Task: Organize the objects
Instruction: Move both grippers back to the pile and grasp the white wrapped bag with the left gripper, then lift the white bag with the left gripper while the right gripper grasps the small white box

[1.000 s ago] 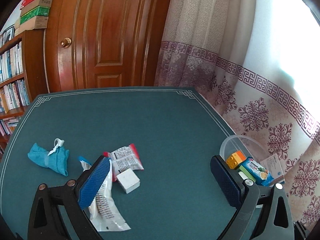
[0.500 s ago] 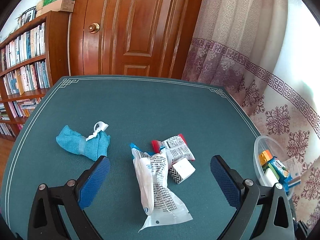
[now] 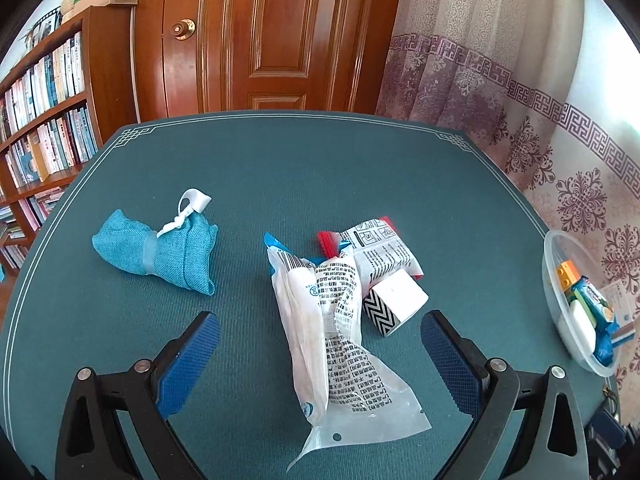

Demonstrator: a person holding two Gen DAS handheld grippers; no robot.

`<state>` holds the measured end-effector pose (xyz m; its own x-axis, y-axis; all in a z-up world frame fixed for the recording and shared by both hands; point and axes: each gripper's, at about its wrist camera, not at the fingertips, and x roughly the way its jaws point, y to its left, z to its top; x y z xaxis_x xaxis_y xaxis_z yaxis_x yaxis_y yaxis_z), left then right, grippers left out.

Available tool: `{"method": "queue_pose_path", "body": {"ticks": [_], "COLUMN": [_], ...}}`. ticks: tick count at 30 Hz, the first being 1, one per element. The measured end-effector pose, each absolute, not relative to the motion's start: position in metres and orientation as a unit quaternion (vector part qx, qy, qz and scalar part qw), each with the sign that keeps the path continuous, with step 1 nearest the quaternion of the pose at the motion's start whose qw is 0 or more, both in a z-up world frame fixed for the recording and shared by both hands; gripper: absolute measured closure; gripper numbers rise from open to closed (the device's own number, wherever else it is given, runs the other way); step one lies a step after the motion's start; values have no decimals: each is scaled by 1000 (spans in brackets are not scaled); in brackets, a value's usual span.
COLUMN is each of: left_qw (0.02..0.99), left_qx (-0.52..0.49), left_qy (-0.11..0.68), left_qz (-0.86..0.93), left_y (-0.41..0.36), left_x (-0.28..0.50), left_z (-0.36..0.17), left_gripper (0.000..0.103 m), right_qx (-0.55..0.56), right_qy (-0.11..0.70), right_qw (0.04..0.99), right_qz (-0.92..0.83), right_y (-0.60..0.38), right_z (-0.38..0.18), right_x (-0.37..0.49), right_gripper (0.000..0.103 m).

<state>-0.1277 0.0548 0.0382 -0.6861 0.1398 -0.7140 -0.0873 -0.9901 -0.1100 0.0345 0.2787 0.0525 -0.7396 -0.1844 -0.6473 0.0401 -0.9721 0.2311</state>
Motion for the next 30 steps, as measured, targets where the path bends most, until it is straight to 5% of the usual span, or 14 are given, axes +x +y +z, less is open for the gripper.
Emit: {"method": "queue_pose_path", "body": {"ticks": [9,13,30], "left_qw": [65,77,64], "left_qx": [-415,-420,-390], "left_qy": [-40,-45,-70], "left_qz": [907,903,916], "left_y": [52,53,19], "left_x": [-138,-137,-93], "left_z": [19,17,45], "left_gripper": [30,53,56], "right_qx": [364,367,372], "right_qy": [-95,-89,-57], "right_qw": [66,72,127], "right_qz": [-924,-923,-918], "right_y": [272,266,221], "right_z": [47,46,47], "right_x": [30,27,-25], "right_gripper": [45,45,45]}}
